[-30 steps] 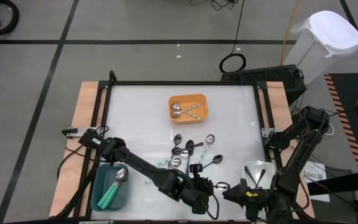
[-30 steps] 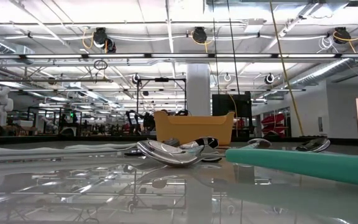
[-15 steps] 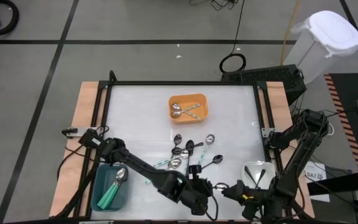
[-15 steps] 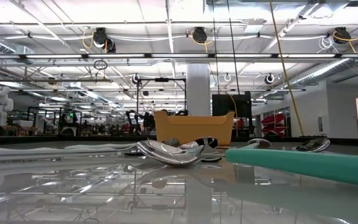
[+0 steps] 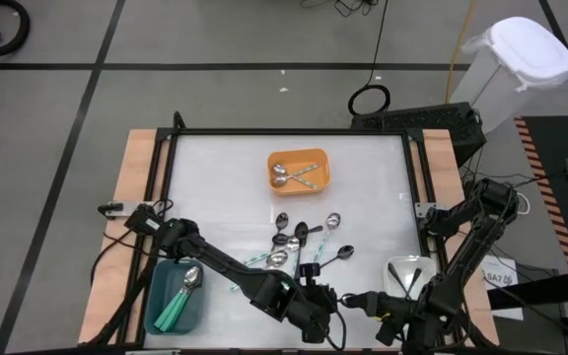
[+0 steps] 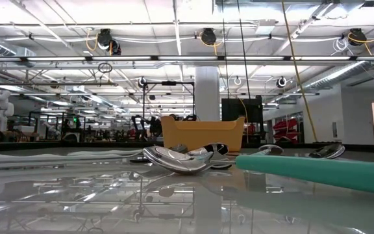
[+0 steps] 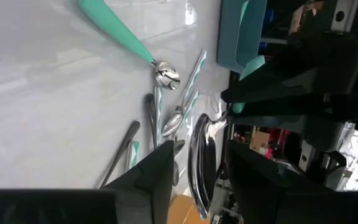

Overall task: Sort silverware by color (type)
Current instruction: Put the green spoon into the blue bin

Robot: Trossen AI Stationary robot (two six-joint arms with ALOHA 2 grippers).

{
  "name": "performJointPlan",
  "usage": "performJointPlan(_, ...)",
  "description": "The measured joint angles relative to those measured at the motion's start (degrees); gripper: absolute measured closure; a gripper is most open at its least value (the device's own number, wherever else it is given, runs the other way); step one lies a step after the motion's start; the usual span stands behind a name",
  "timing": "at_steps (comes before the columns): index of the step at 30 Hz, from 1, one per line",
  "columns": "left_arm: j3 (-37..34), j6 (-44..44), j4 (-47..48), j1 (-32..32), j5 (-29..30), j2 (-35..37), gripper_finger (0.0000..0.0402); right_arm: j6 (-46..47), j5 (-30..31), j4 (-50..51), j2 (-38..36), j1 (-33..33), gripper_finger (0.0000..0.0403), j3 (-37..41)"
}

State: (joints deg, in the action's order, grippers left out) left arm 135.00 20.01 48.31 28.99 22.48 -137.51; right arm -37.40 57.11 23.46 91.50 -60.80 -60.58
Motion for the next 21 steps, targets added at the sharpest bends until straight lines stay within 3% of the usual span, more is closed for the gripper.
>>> performJointPlan(4, 0.00, 0.00, 0.61, -0.04, -0.04, 0.00, 0.0362, -0.90, -0.15, -0.04, -0.06, 0.14, 0.0293, 0.00)
performJointPlan(11, 0.00, 1.24, 1.83, 0.00, -0.24, 0.00, 0.0362, -1.27, -0.93, 0.24, -0.06, 0.14, 0.0387, 0.00)
performJointPlan(21, 0.00, 2.23, 2.10, -0.04, -0.02, 0.00, 0.0321, -1.21, -0.42, -0.04, -0.24, 0.11, 0.0398, 0.02)
